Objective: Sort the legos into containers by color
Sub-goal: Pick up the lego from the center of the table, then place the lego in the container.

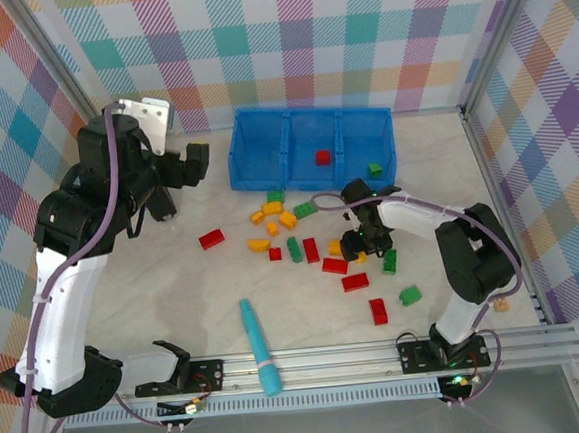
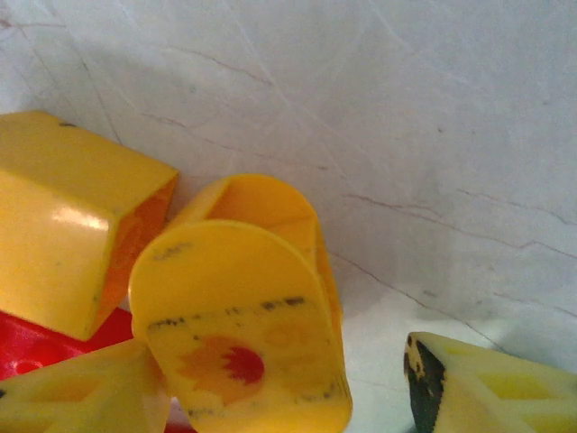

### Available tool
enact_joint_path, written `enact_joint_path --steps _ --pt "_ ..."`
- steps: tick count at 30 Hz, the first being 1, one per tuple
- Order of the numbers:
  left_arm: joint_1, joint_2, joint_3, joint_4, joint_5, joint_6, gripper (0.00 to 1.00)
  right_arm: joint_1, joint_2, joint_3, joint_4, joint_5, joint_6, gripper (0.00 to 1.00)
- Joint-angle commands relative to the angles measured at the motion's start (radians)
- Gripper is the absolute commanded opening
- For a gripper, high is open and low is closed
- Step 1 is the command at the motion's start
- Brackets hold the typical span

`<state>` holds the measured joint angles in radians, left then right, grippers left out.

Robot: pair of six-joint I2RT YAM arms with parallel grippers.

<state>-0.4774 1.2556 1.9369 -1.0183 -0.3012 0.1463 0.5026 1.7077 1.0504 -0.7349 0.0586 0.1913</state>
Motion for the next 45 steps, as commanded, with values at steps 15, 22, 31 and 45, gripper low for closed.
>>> enact_joint_path --steps 15,22,31,45 --pt "-0.01 -0.028 -0.037 0.025 -0.027 0.004 1.0 0.013 0.07 0.099 -0.034 0.039 -0.05 0.48" --pt "-0.01 -0.059 -0.063 0.038 -0.074 0.019 1.0 0.011 0.057 0.179 -0.108 0.088 -0.082 0.42" --pt "-0.009 -0.112 -0.129 0.078 -0.125 0.045 1.0 -0.001 0.11 0.57 -0.142 0.133 -0.216 0.4" --pt "-0.01 -0.182 -0.173 0.103 -0.14 0.066 1.0 0.039 0.434 1.108 0.328 -0.046 -0.339 0.39"
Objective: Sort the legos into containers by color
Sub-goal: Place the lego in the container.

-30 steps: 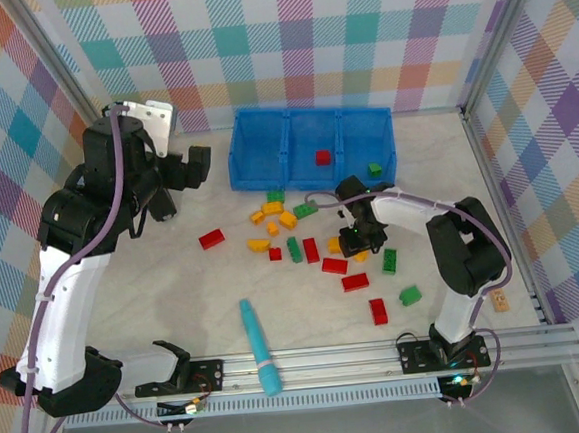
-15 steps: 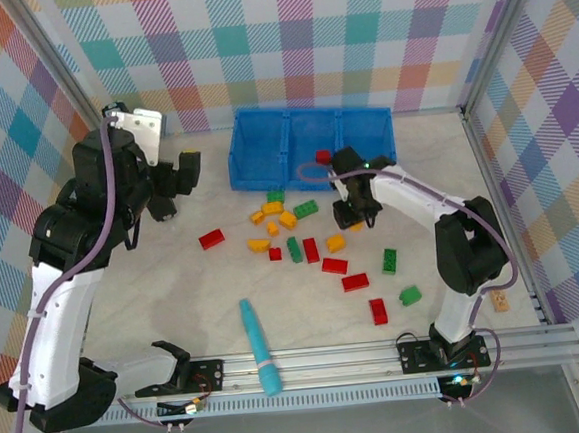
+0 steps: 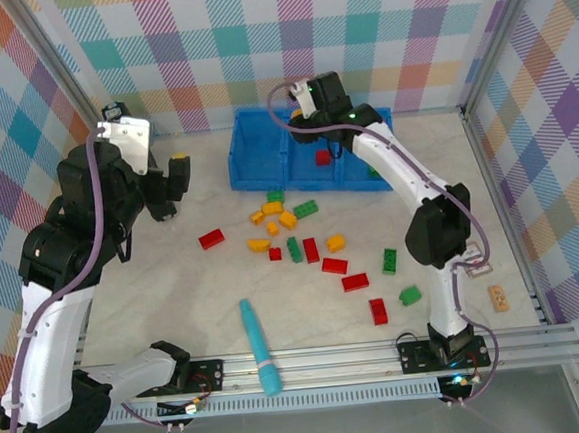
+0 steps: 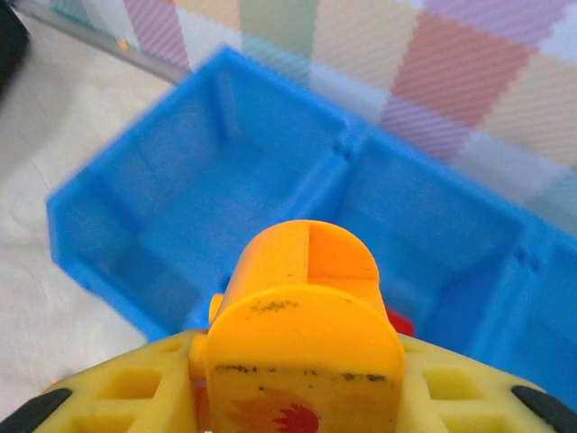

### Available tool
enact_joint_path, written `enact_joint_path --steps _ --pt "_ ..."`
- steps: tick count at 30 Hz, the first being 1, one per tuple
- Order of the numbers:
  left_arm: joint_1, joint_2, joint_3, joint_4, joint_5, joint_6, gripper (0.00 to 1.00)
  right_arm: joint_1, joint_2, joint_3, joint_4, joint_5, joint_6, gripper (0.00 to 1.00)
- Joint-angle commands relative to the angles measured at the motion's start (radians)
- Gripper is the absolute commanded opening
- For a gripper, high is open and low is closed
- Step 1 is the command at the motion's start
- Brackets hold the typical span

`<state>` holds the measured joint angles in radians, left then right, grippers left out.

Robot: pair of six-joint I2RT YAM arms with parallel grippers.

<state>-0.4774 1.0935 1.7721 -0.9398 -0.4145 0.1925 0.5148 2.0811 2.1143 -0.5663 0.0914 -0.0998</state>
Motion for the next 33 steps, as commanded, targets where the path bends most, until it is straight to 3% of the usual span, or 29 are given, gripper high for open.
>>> enact_joint_path --steps 1,9,17,33 --pt "-0.01 -0.022 -0.006 0.024 -0.027 0.02 1.0 0.036 0.085 0.054 0.2 -0.078 -0.058 0.4" --pt "-0.01 -0.022 0.0 0.01 0.014 0.006 1.0 0.072 0.301 0.168 0.367 -0.091 -0.108 0.41" --pt "-0.012 -0.052 -0.002 0.015 0.017 0.019 1.0 0.074 0.493 0.372 0.255 -0.021 -0.171 0.42" --pt "-0.015 -0.072 -0.034 0.026 0.024 0.038 1.0 0.075 0.543 0.37 0.244 0.001 -0.268 0.55"
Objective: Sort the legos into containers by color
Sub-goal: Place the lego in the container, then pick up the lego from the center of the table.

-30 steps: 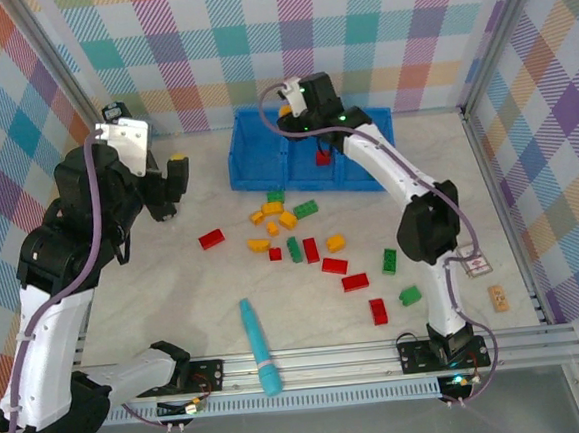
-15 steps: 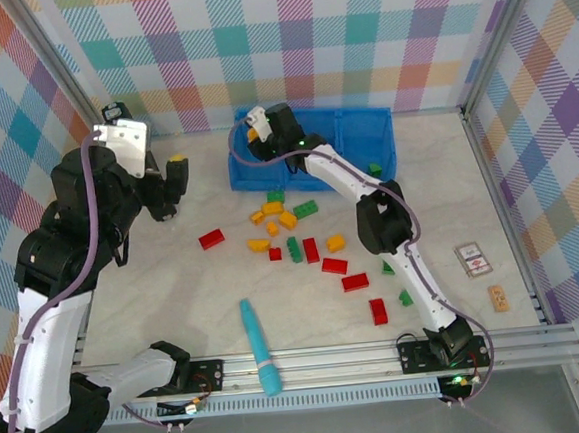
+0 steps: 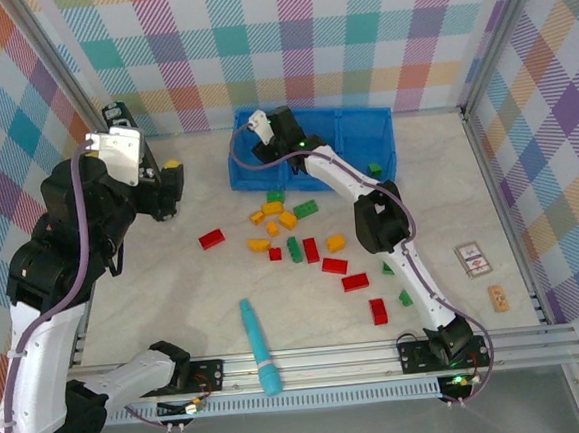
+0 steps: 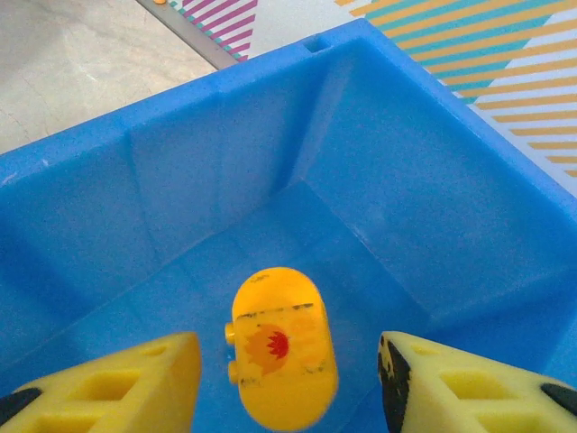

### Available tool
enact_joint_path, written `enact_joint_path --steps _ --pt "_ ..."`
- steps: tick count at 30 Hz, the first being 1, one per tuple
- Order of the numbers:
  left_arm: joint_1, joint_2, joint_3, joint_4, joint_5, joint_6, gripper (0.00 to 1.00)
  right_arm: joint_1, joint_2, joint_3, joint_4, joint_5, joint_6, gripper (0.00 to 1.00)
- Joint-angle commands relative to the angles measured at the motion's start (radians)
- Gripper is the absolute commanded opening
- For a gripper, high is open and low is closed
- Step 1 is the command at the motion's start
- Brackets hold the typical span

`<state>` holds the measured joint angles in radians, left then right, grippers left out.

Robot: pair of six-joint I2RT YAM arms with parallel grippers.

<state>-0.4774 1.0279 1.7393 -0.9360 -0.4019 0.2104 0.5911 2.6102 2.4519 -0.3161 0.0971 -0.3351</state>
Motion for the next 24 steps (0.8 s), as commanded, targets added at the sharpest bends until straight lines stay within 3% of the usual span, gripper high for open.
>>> enact_joint_path --steps 1,8,14,19,24 --pt "-0.014 -0.005 0.0 0.022 0.013 0.02 1.0 -0.001 0.012 0.033 -0.008 -0.006 -0.035 0.55" --pt "-0.015 -0.001 -0.005 0.022 0.027 0.021 1.0 -0.004 -0.143 -0.051 -0.041 -0.071 0.006 0.58" --pt "-0.015 -0.001 -0.021 0.02 0.04 0.037 1.0 -0.002 -0.349 -0.139 -0.271 -0.131 0.092 0.63" --pt "-0.015 -0.003 -0.014 0.024 0.038 0.045 1.0 -0.003 -0.619 -0.495 -0.31 -0.162 0.284 0.75" --pt "-0.014 -0.007 -0.003 0.01 0.07 0.028 1.0 0.0 -0.87 -0.88 -0.257 -0.149 0.392 0.76"
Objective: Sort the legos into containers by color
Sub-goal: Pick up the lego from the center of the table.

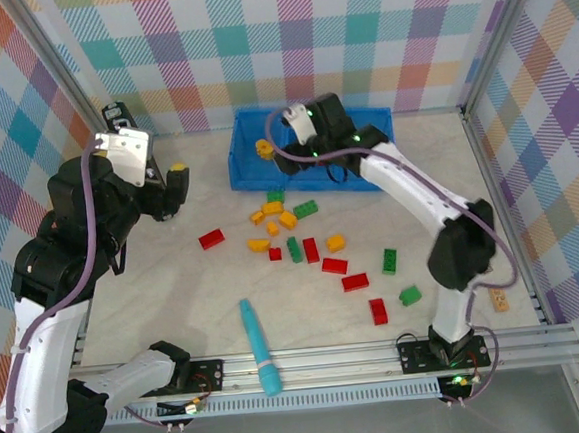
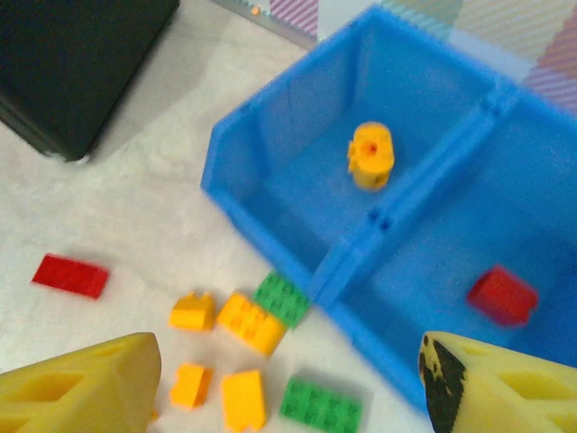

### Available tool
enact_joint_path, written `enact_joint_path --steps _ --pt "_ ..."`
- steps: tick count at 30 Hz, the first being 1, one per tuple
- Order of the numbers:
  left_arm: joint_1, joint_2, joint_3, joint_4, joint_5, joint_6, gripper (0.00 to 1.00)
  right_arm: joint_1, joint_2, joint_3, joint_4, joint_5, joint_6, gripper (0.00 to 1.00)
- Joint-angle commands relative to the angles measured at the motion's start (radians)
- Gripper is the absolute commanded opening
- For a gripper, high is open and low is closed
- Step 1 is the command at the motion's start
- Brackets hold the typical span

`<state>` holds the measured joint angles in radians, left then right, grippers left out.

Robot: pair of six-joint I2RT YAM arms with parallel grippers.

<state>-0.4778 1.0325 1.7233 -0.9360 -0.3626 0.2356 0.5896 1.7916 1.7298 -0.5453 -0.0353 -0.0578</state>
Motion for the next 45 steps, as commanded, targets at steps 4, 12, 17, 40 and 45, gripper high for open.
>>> enact_joint_path --steps 4,12,17,40,45 --pt "-0.013 -0.018 0.021 0.002 0.059 -0.01 1.0 0.002 -0.197 -0.353 -0.076 0.02 0.195 0.75" --pt "-0.015 0.0 0.001 0.006 0.066 -0.009 1.0 0.003 -0.383 -0.749 0.058 -0.009 0.403 0.75" --pt "-0.014 0.009 0.002 0.012 0.058 -0.009 1.0 0.002 -0.351 -0.813 0.123 -0.026 0.424 0.84" --pt "-0.015 0.069 0.081 -0.052 0.053 -0.007 1.0 0.0 -0.04 -0.688 0.141 0.077 0.379 0.56" --pt "-0.015 0.084 0.088 -0.047 0.047 -0.001 1.0 0.0 -0.051 -0.691 0.11 0.077 0.357 0.46"
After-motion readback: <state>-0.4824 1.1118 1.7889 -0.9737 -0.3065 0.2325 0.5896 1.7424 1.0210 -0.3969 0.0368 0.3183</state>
